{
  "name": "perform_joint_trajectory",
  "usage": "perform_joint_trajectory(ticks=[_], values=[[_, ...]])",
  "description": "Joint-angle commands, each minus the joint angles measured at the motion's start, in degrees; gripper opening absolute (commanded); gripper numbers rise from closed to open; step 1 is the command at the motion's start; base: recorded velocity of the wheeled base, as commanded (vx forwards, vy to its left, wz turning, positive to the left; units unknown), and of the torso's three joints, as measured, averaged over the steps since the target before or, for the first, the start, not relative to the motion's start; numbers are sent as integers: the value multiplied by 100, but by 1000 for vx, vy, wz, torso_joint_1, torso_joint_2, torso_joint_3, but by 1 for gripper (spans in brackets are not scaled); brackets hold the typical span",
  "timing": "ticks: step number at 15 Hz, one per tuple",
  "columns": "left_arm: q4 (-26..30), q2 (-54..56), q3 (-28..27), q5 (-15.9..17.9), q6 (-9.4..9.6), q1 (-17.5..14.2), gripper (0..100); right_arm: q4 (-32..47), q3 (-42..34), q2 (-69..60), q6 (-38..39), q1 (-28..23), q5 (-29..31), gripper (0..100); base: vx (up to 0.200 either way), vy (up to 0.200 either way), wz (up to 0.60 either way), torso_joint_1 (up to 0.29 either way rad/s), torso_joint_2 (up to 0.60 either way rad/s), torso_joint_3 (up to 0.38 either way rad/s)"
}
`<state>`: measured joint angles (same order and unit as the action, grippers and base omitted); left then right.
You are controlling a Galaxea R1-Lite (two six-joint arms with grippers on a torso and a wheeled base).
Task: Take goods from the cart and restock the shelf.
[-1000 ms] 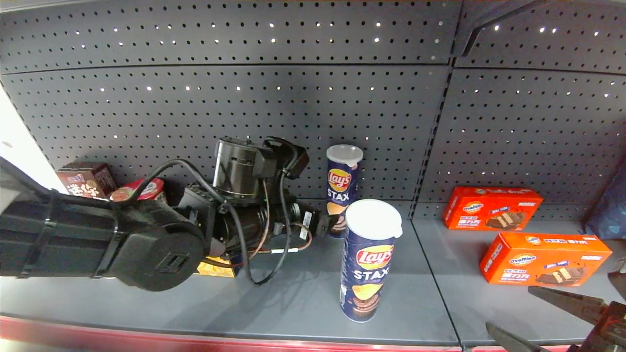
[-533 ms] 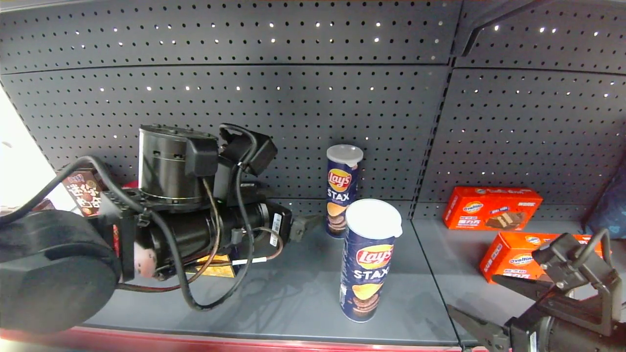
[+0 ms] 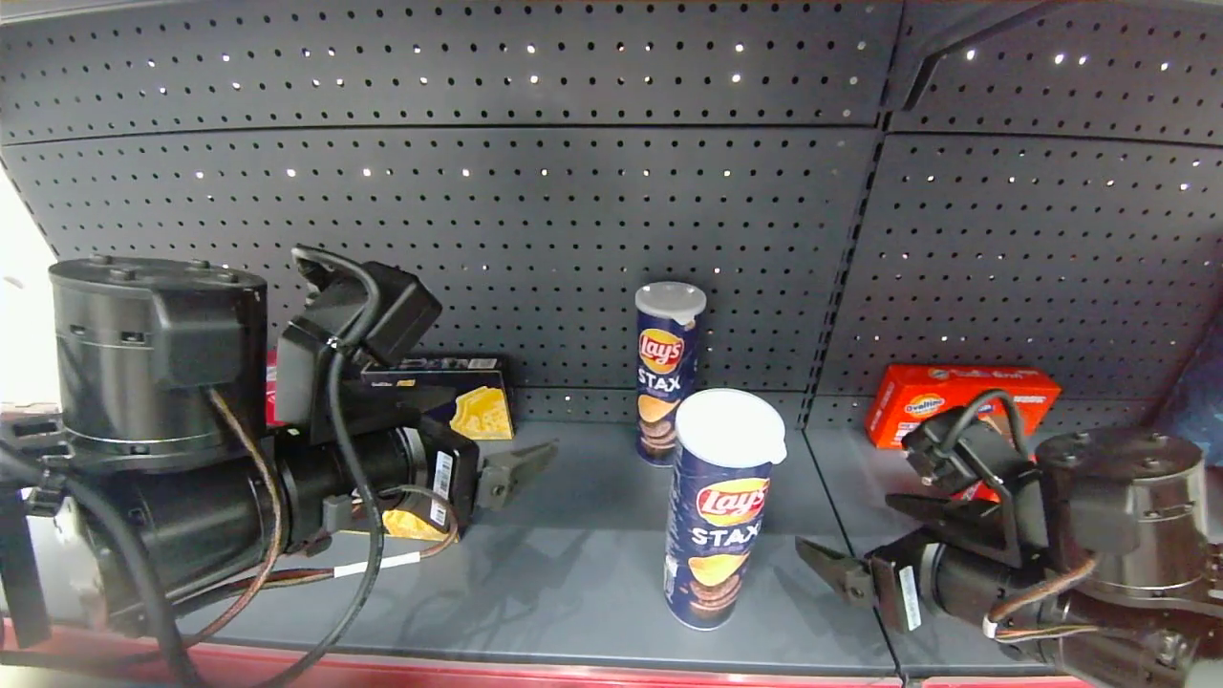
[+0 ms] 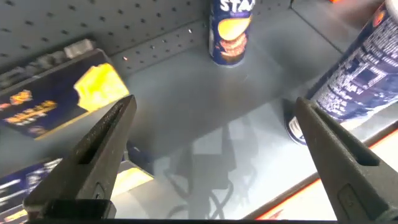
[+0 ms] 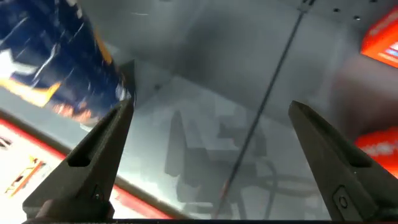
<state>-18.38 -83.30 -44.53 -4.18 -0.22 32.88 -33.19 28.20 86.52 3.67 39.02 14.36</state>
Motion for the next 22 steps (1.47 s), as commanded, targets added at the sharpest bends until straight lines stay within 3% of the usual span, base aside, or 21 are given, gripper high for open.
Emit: perform_joint_trajectory(ticks=[1,3,16,22], values=[[-7,138,24,5,75,-124,100,-20,265,550,2,35,5,100,0,0,0,0,0,0],[-7,121,24,5,154,-238,100,-20,380,691,2,123,5,100,0,0,0,0,0,0],[-51,86,15,23,154,-247,100,-161,810,1245,2,387,14,100,0,0,0,0,0,0],[-60,94,67,23,154,-247,100,-161,652,1175,2,440,23,100,0,0,0,0,0,0]])
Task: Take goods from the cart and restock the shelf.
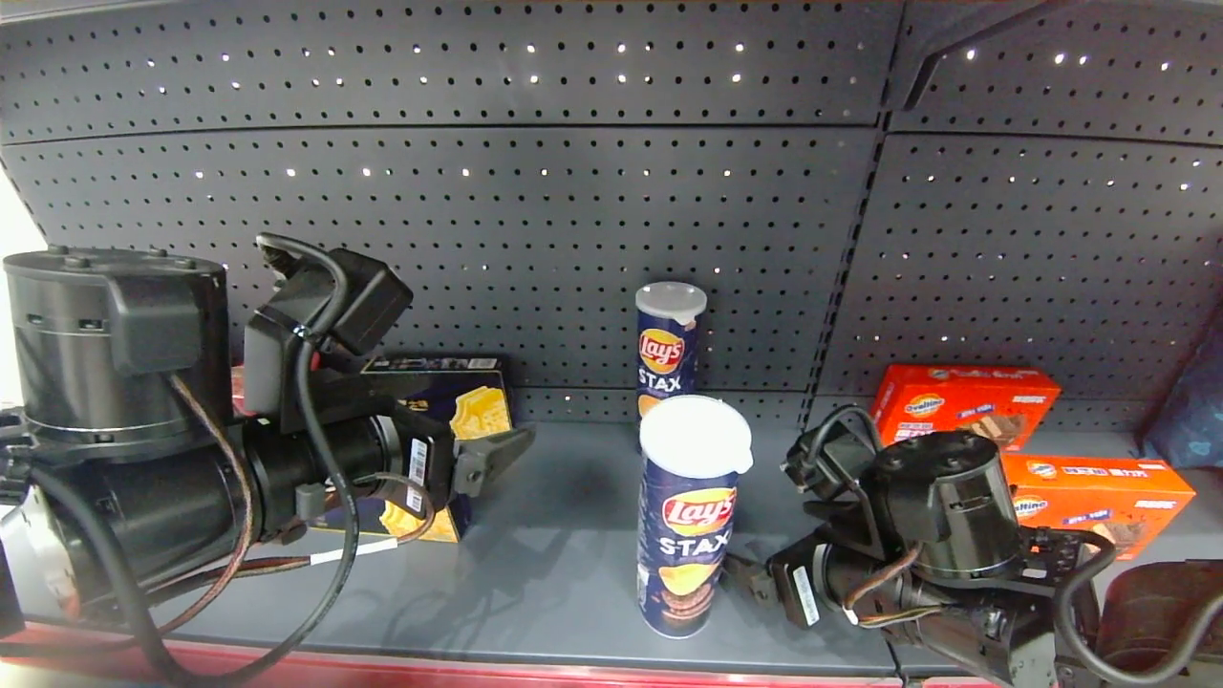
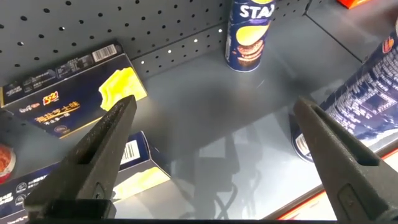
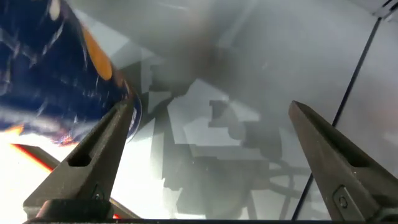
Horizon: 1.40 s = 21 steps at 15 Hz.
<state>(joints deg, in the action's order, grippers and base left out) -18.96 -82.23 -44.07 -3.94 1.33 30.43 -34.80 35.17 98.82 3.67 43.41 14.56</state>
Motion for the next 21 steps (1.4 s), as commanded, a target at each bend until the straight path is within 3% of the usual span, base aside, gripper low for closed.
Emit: perform_joint_trajectory(ticks=[1,17,21], values=[[-3,-13,21,-2,-1,-2,100,0,-72,-99,2,10,3,100,0,0,0,0,0,0],[-12,5,197,-2,-1,-63,100,-53,-98,-99,2,106,3,100,0,0,0,0,0,0],[-38,233,346,7,8,-142,100,-149,-283,-653,11,71,74,100,0,0,0,0,0,0]])
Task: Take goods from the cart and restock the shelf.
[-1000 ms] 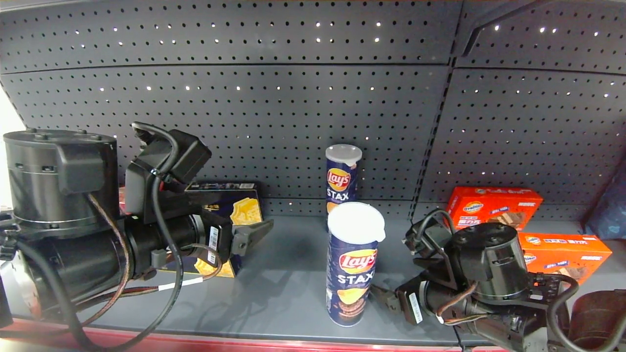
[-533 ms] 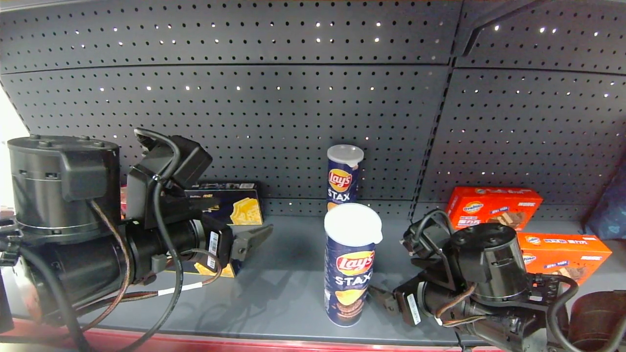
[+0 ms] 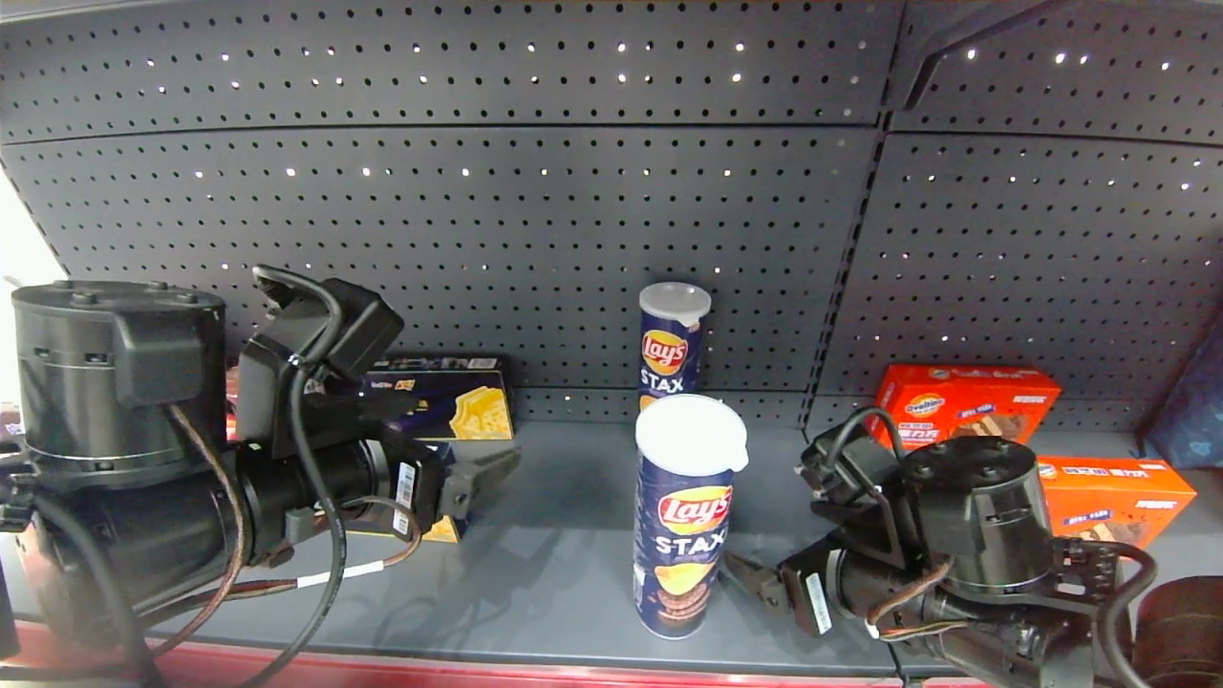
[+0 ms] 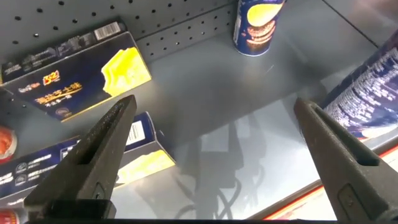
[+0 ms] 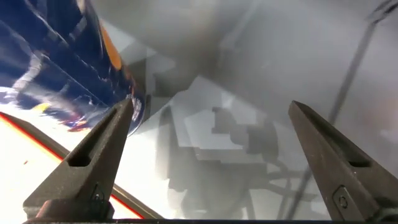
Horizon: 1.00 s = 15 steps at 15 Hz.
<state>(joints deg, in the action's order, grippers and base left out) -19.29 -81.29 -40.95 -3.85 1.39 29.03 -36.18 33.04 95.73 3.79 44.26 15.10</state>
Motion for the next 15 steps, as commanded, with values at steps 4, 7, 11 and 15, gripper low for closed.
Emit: perform_joint_trajectory(ticks=[4,7,11,15], values=[[-5,843,149,16,292,-11,100,94,-148,-1593,-10,-190,326,100,0,0,0,0,0,0],[-14,1598,570,42,318,-20,100,393,-667,-2683,-1,-735,344,100,0,0,0,0,0,0],[-198,2486,1274,209,309,-802,100,489,-1467,-3878,-1,-1886,335,100,0,0,0,0,0,0],[-392,3514,2319,649,318,-1848,100,683,-1915,-4792,-1,-3205,335,100,0,0,0,0,0,0]])
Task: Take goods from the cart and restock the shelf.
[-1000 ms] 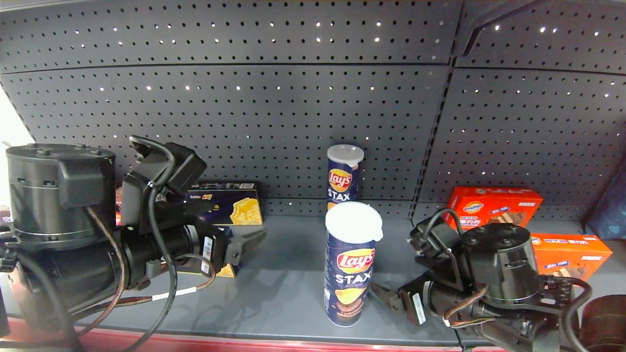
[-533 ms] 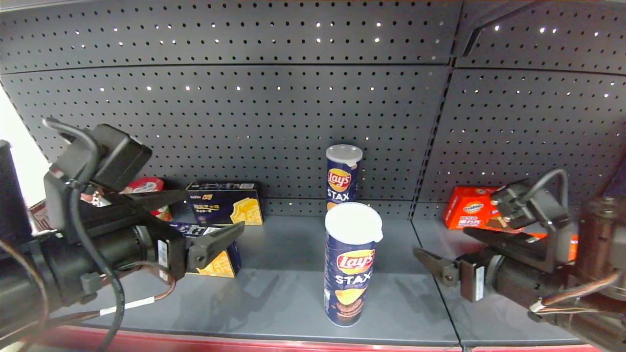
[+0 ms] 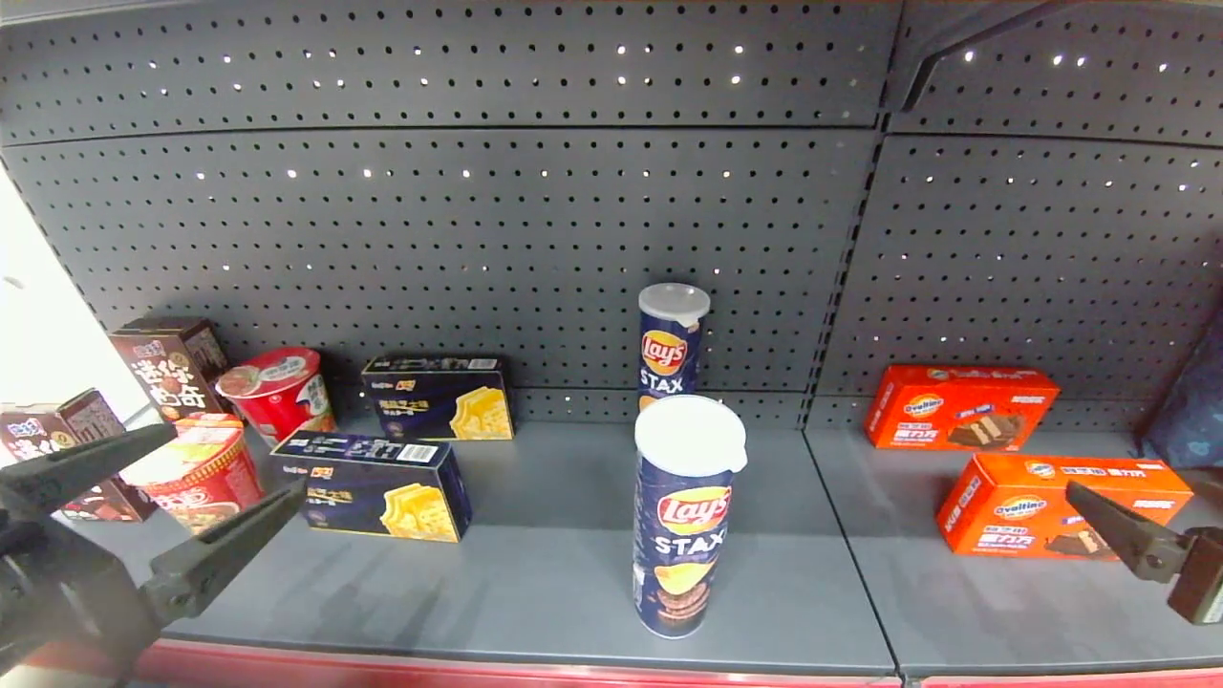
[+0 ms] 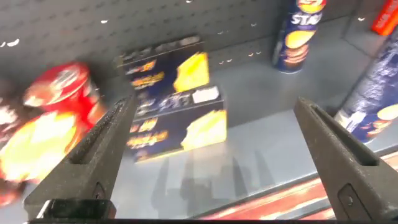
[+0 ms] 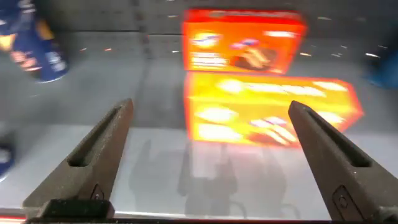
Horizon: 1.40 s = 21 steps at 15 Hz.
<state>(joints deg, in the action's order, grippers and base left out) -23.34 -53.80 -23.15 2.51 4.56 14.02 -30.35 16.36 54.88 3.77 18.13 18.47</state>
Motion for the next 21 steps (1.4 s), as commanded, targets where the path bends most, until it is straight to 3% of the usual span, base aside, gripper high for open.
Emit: perform_joint_trajectory(ticks=[1,3,6,9,11,12,13,15,16,17,18,20,21], values=[[23,1029,794,13,1,-488,100,179,-379,-935,-8,-758,-1,100,0,0,0,0,0,0],[32,1530,1287,13,-8,-857,100,742,-546,-1559,-34,-828,245,100,0,0,0,0,0,0],[128,2145,1726,-5,-8,-910,100,1137,-854,-2280,-43,-846,825,100,0,0,0,0,0,0],[858,3121,2043,-40,-16,-936,100,1998,-1073,-3309,-51,-1892,825,100,0,0,0,0,0,0],[1350,3701,2095,-102,-25,-945,100,2447,-1100,-3836,-60,-2112,816,100,0,0,0,0,0,0],[2080,4422,2086,-181,-16,-962,100,2684,-1276,-4486,-69,-2085,763,100,0,0,0,0,0,0],[2449,4870,2104,-225,1,-962,100,2693,-1443,-4882,-175,-2050,658,100,0,0,0,0,0,0],[2396,4870,2113,-339,54,-980,100,2816,-1487,-5268,-368,-1813,166,100,0,0,0,0,0,0],[2361,4870,2166,-286,230,-980,100,2851,-1487,-5409,-359,-1786,-449,100,0,0,0,0,0,0],[2361,4870,2174,-234,247,-980,100,2877,-1487,-5453,-350,-1804,-783,100,0,0,0,0,0,0],[2361,4870,2174,-216,212,-980,100,2886,-1495,-5453,-359,-1804,-1003,100,0,0,0,0,0,0],[2361,4861,2174,-190,-140,-980,100,2886,-1513,-5453,-491,-1804,-1003,100,0,0,0,0,0,0],[2361,4870,2174,-190,-157,-980,100,2886,-1513,-5453,-535,-1813,-1003,100,0,0,0,0,0,0]])
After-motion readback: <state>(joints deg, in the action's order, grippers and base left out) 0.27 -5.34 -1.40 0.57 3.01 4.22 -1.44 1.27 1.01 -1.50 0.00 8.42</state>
